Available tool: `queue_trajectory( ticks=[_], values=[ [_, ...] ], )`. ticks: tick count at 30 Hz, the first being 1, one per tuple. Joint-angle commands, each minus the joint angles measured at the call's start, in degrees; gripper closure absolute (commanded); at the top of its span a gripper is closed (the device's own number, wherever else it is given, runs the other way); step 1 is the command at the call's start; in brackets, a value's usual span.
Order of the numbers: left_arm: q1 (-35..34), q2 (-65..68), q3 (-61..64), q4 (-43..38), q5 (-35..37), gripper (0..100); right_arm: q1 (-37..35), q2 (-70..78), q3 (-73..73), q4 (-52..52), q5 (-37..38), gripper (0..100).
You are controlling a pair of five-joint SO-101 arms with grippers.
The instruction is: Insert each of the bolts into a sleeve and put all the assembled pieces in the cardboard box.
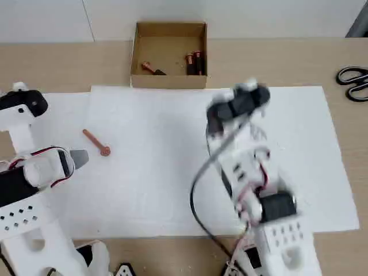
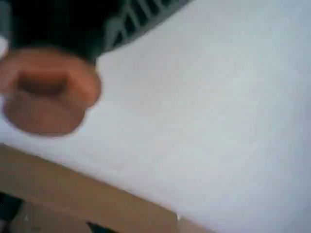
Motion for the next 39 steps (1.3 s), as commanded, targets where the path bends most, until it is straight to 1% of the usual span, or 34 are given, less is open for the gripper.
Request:
queue_trajectory(
  ticks=[1, 5, 9, 14, 17, 22, 29, 31, 34, 36, 39],
  values=[
    [-0.2, -0.2, -2.2, 0.2, -0.3, 72, 0.3, 20.4, -20.0, -5.5, 0.7, 99.5],
    [-0.2, -0.2, -2.2, 0.2, -0.3, 72, 0.3, 38.7, -33.1, -16.6, 0.7, 99.5],
    [-0.2, -0.2, -2.2, 0.3, -0.3, 72, 0.3, 54.1, -42.8, -29.1, 0.7, 99.5],
    [-0.2, -0.2, -2.2, 2.3, -0.3, 72, 0.3, 70.3, -49.3, -46.1, 0.9, 99.5],
    [-0.2, -0.2, -2.2, 2.5, -0.3, 72, 0.3, 78.5, -52.9, -52.3, 1.0, 99.5],
    [-0.2, -0.2, -2.2, 2.5, -0.1, 72, 0.3, 89.0, -57.9, -55.7, 1.0, 99.5],
    [-0.1, -0.2, -2.2, 2.5, 0.0, 72, 0.3, 99.7, -64.4, -56.0, 1.0, 98.7],
    [0.0, -0.2, -2.2, 2.5, 0.0, 72, 0.3, 102.4, -65.9, -56.0, 1.0, 95.2],
    [0.0, -0.2, -2.2, 2.5, 0.0, 72, 0.3, 105.6, -67.7, -55.5, 1.0, 86.1],
    [0.0, -0.2, -2.2, 2.5, 0.0, 72, 0.3, 106.9, -68.2, -55.5, 1.1, 81.6],
    [0.0, -0.2, -2.2, 2.5, 0.0, 72, 0.3, 107.3, -68.2, -55.7, 1.1, 79.9]
  ],
)
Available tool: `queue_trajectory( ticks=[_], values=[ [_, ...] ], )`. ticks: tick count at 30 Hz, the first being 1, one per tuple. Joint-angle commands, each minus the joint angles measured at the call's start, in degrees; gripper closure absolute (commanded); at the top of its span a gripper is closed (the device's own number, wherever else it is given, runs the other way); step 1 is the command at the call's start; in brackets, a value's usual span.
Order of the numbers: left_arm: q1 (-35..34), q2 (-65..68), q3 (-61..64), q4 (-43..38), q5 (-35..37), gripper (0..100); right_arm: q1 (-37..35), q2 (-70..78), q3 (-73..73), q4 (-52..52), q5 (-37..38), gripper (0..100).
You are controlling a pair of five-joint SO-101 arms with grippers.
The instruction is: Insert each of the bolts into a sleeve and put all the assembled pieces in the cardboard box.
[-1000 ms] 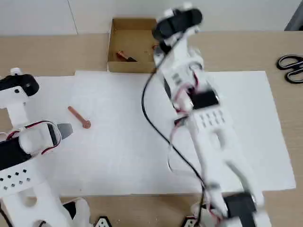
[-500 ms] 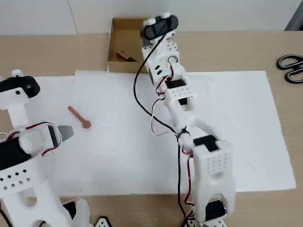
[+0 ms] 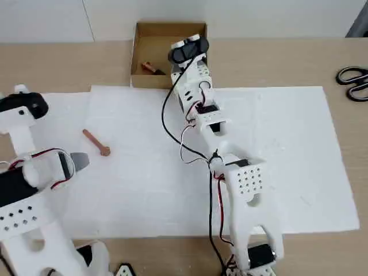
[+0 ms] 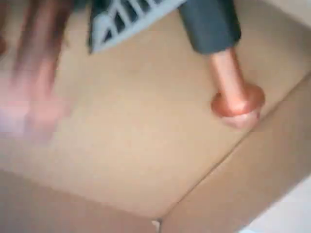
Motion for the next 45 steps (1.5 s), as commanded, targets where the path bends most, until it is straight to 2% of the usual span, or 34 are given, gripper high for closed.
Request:
queue_trajectory(
  ticks=[1, 7, 10, 22, 32, 39, 42, 45],
  values=[
    [0.1, -0.2, -2.2, 0.9, 0.1, 72, 0.4, -0.7, -3.0, -1.9, 0.7, 79.9],
    [0.1, -0.2, -2.2, 0.9, 0.1, 72, 1.3, -0.8, -7.1, -1.5, 0.8, 79.9],
    [0.1, -0.2, -2.2, 0.9, 0.1, 72, 2.2, -2.0, -9.8, 3.1, 0.8, 80.0],
    [0.2, -0.2, -0.4, 1.0, 0.1, 72, 6.1, -26.7, -11.8, 37.8, 0.5, 80.0],
    [0.2, -0.2, 0.4, 1.0, 0.1, 72, 5.8, -46.0, -11.7, 72.1, 0.4, 80.0],
    [0.2, -0.2, 0.4, 1.0, 0.1, 72, 5.7, -53.5, -11.7, 97.0, 0.4, 80.0],
    [0.2, -0.2, 0.4, 1.0, 0.1, 72, 5.7, -54.9, -11.7, 103.0, 0.4, 80.0],
    [0.2, -0.2, 0.4, 1.0, 0.1, 72, 5.7, -55.3, -10.7, 104.2, -1.2, 80.0]
  ],
)
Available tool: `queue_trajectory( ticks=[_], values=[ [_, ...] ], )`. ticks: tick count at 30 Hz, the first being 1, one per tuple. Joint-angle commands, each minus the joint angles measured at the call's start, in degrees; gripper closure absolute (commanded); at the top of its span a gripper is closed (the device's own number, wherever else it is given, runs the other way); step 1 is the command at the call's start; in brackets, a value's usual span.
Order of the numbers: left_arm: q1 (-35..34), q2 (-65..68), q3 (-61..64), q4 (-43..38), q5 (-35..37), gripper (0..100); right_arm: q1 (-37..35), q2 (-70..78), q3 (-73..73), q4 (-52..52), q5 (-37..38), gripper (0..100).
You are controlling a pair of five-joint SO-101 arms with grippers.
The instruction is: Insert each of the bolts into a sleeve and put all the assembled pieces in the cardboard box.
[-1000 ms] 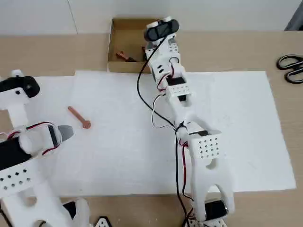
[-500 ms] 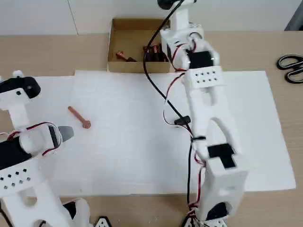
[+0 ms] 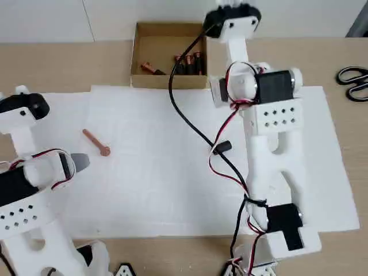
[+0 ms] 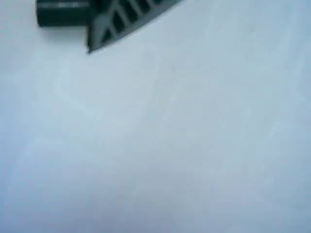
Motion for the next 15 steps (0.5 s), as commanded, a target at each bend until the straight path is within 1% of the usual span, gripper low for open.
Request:
queue_trajectory(
  ticks=[1, 8, 12, 15],
  values=[
    [0.2, -0.1, -0.1, 1.0, 0.0, 72, 0.3, -3.0, -0.4, 1.6, -3.7, 80.0],
    [0.2, -0.1, -0.1, 1.0, 0.0, 72, 0.0, -2.6, 9.3, 1.4, -23.3, 80.0],
    [0.2, -0.1, -0.1, 1.0, 0.0, 72, -0.7, -2.5, 16.0, 1.1, -30.7, 80.0],
    [0.2, -0.1, -0.1, 1.0, 0.0, 72, -0.7, -2.5, 21.7, -2.4, -34.8, 80.0]
  ],
)
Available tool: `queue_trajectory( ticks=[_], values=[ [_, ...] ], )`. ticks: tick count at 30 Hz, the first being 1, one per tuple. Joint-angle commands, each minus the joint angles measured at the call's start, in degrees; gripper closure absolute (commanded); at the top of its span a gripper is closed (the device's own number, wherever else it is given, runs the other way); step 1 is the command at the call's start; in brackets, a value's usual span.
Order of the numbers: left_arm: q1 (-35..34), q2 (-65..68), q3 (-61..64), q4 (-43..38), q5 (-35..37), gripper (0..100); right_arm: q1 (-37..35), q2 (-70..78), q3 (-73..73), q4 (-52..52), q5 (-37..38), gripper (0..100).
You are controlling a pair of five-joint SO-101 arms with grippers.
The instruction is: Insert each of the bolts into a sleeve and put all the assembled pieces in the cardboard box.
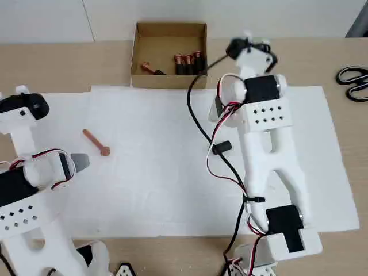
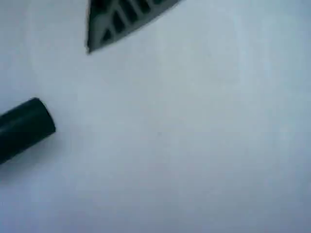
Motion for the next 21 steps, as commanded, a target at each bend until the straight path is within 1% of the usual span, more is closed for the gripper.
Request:
queue_trajectory(
  ticks=[1, 6, 9, 15, 21],
  values=[
    [0.2, -0.1, -0.1, 1.0, 0.1, 72, -0.1, -2.2, 5.2, -4.0, -5.3, 80.0],
    [0.2, -0.1, -0.1, 1.0, 0.1, 72, -0.2, -2.2, 12.7, -12.2, -12.7, 79.9],
    [0.2, -0.1, -0.1, 1.0, 0.1, 72, -0.1, -2.2, 16.4, -17.6, -15.6, 80.0],
    [0.2, -0.1, -0.1, 1.0, 0.1, 72, -0.2, -2.2, 23.8, -28.9, -16.2, 80.0],
    [0.2, -0.1, -0.1, 1.0, 0.1, 72, -0.2, -2.2, 30.9, -36.8, -16.2, 80.0]
  ],
)
